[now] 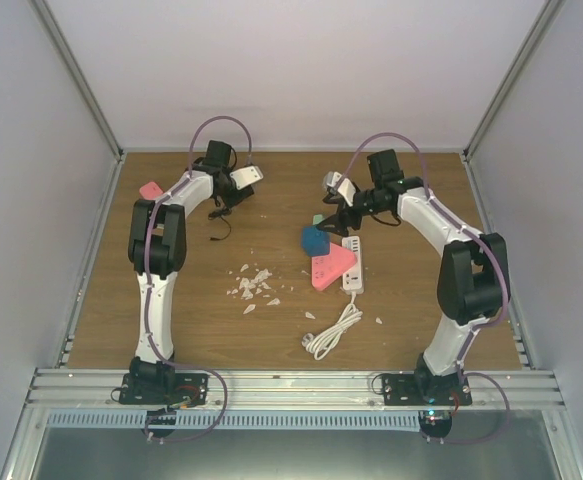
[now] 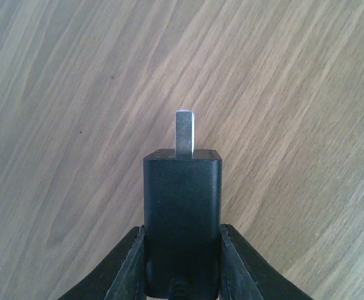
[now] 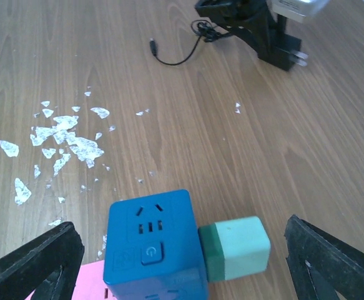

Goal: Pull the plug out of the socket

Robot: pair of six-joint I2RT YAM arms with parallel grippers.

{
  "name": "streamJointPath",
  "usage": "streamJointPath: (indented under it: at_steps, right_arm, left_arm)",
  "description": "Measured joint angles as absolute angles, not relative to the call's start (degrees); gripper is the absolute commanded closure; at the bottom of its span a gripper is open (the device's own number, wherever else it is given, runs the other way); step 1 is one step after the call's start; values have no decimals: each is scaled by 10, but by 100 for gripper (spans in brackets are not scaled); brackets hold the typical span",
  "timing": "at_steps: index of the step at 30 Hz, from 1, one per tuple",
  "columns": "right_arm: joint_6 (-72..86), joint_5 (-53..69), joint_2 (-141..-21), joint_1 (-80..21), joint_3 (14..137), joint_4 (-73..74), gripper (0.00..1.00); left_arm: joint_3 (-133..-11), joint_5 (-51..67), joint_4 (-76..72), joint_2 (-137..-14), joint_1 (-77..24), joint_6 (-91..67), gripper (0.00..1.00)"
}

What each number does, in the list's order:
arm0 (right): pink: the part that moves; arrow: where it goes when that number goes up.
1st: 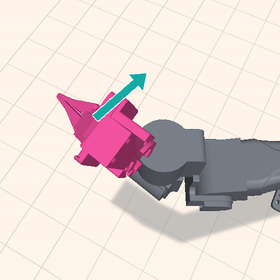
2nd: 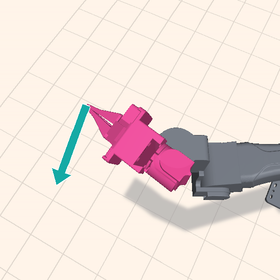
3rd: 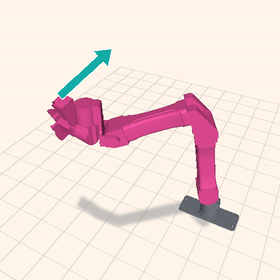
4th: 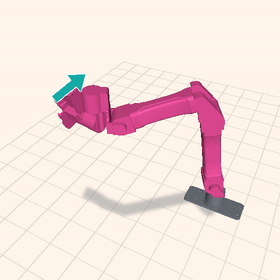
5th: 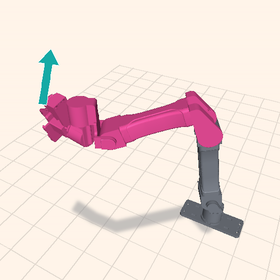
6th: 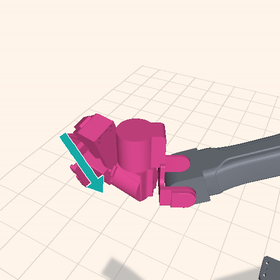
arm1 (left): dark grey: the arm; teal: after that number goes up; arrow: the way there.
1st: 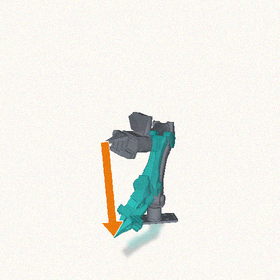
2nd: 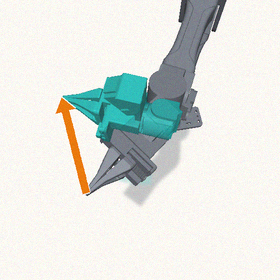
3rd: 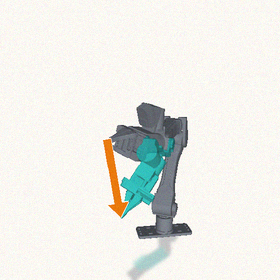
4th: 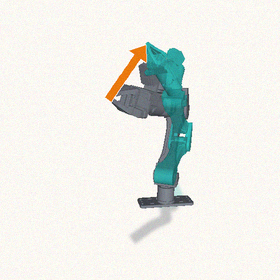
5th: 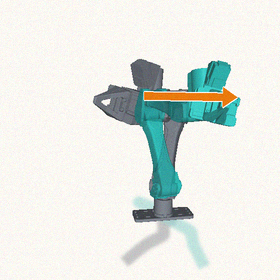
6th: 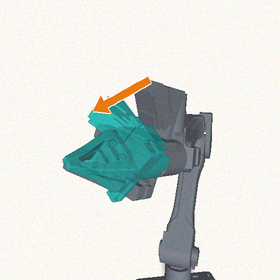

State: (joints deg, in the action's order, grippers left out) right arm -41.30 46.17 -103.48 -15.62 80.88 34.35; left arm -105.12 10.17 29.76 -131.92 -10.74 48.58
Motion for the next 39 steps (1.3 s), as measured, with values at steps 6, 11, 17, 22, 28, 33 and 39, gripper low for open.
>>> streamJointPath:
  at_steps: [6,11,17,22,28,33,39]
  right_arm:
    - [-365,452,-1035,-137,809,338,11]
    - [-349,446,-1035,-134,809,338,11]
    - [-339,433,-1034,-124,809,352,11]
    - [-338,411,-1011,-93,787,376,12]
    - [-340,366,-964,-47,738,404,18]
    - [-341,329,-959,-21,701,418,34]
    - [-340,281,-961,-16,645,418,50]
  left_arm:
    - [-1051,93,305,-1323,-107,490,44]
    - [-1051,94,316,-1323,-107,489,26]
    - [-1032,107,322,-1305,-107,496,14]
    - [-992,133,317,-1253,-107,504,8]
    - [-960,174,299,-1192,-107,507,8]
    - [-958,202,287,-1177,-108,493,9]
    - [-943,232,284,-1175,-112,470,11]
